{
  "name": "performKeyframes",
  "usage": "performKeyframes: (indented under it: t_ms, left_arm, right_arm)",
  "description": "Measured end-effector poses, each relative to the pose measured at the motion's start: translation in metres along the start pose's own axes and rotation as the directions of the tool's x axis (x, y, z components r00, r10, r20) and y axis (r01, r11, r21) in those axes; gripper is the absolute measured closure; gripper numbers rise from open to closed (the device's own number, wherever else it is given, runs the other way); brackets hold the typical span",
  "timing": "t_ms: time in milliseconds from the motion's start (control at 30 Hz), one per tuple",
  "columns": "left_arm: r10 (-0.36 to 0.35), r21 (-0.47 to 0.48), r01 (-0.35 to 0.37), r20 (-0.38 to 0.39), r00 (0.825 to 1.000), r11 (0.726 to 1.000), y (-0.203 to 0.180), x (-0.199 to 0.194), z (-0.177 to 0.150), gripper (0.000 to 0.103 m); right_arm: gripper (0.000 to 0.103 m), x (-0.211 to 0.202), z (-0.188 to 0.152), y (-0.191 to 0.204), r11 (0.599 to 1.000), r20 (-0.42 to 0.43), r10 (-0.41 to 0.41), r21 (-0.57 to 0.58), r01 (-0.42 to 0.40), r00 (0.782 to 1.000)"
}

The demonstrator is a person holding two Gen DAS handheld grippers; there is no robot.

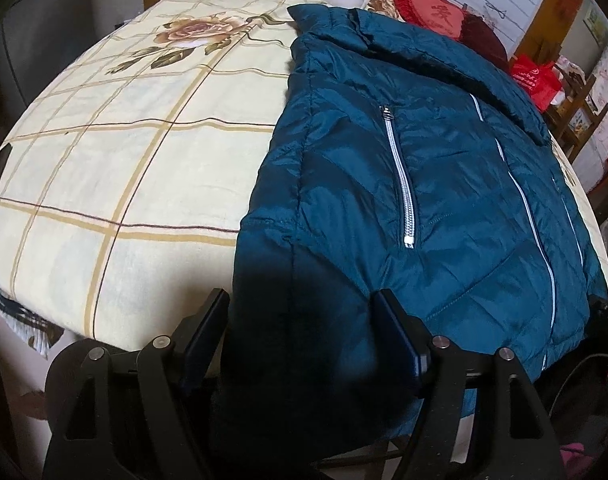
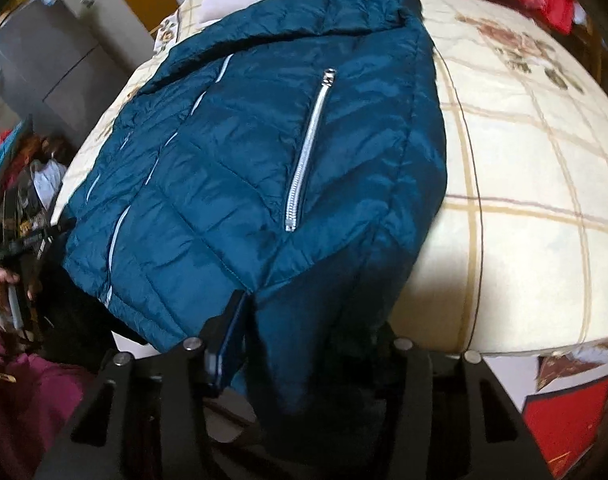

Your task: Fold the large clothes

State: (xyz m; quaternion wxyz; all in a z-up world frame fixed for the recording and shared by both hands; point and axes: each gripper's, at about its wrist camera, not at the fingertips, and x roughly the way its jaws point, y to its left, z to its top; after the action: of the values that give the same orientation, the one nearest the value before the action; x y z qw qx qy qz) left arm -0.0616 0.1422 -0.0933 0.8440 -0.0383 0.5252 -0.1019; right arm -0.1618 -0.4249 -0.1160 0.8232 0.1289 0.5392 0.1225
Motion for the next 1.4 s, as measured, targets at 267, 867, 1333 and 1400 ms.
performKeyframes:
  t_ms: [267,867,1333,1400]
  left_arm:
    - [-0.109,-0.089,0.108,0.002,0.994,0.99,0.01,-0.009,0.005,0.063]
    - [-0.124,-0.081,0.149,0.258,0.958,0.986,0.003,-0.073,0.08,0.075]
    - [-0.05,-0.078,0.087,0.386,0.921,0.993,-0.023,-0.07,0.193,0.075]
    - [-0.037,-0.079,0.074,0.392,0.919,0.994,-0.028,-0.064,0.211,0.075]
  right_arm:
    - [0.081,-0.017,0.005,0.003,0.999,0.122,0.017,0.027,-0.021,0.992]
    - [0.083,-0.09,0.094,0.018,0.996,0.403,0.086,-0.048,-0.073,0.911]
    - [0.083,-0.081,0.205,0.007,0.999,0.469,0.014,0.024,-0.028,0.883]
    - [0.083,-0.073,0.226,0.003,0.999,0.465,-0.011,0.041,-0.009,0.885]
